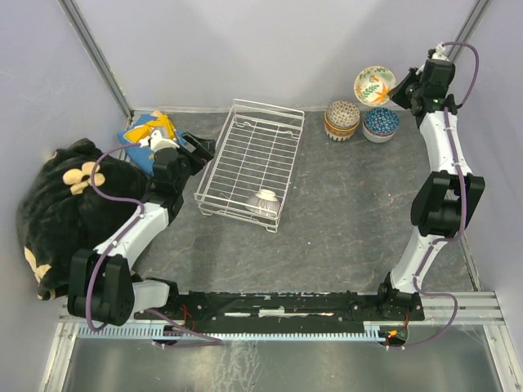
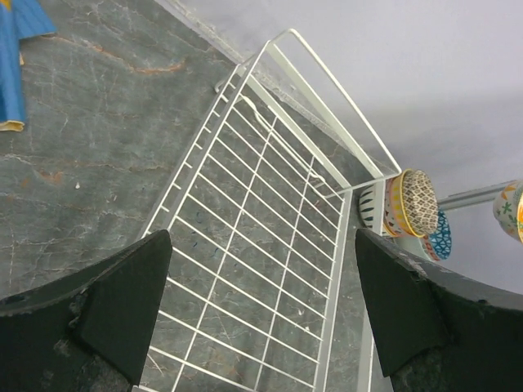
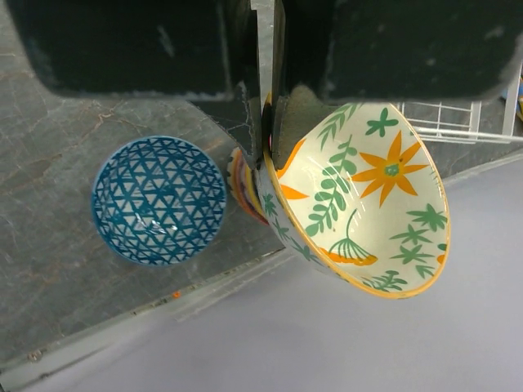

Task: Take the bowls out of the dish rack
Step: Place the bowl with the bowl.

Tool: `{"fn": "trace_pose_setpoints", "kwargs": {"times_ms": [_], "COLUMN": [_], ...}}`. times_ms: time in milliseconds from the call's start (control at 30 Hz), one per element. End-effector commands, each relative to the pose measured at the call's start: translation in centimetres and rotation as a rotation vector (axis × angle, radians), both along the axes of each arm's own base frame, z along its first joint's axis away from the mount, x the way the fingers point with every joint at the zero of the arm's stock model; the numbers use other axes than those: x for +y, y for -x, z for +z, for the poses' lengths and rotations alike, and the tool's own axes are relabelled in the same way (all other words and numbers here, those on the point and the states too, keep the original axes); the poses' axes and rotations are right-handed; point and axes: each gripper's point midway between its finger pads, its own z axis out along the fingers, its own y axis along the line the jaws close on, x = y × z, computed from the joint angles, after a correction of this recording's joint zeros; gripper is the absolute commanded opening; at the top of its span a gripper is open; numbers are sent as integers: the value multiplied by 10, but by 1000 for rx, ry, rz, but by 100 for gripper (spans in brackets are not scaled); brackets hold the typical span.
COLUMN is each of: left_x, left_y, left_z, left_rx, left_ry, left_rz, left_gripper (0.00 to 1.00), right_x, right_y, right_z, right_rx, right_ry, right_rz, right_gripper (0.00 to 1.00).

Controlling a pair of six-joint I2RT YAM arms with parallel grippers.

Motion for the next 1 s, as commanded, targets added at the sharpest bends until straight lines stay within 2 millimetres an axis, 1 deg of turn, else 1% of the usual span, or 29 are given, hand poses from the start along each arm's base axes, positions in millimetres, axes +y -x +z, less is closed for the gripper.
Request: {"fn": "trace_pose_setpoints", "kwargs": {"times_ms": [0,100,267,433,767,967], "left_x": [-1,-6,-15,-21,-30,-34], "left_y": [-15,-19,-18,-19,-29,-37], "left_z": [13,18,26,27,31,27], "left_rx": [-70,-101,-153,-168,-163,-148], "left_ry": [-30,-23,-22,-27,-28,-31], "left_rz": [13,4,-22,-39,-53,-59], "left_gripper": [100,100,100,100,100,100], "right_x": [-15,-24,-35,-43,-61,-66], "right_y": [-13,-19,-27,-33,-36,-34], "right_z": [19,3,-18,-46,-73,-86], "right_rx": [-46,-12,34,103,170,199], "right_ry": [-63,-75,-76,-61,-52,-56], "right_rz": [-15,-31,-63,-82,-111,-118], "right_gripper": [1,1,1,1,1,1]}}
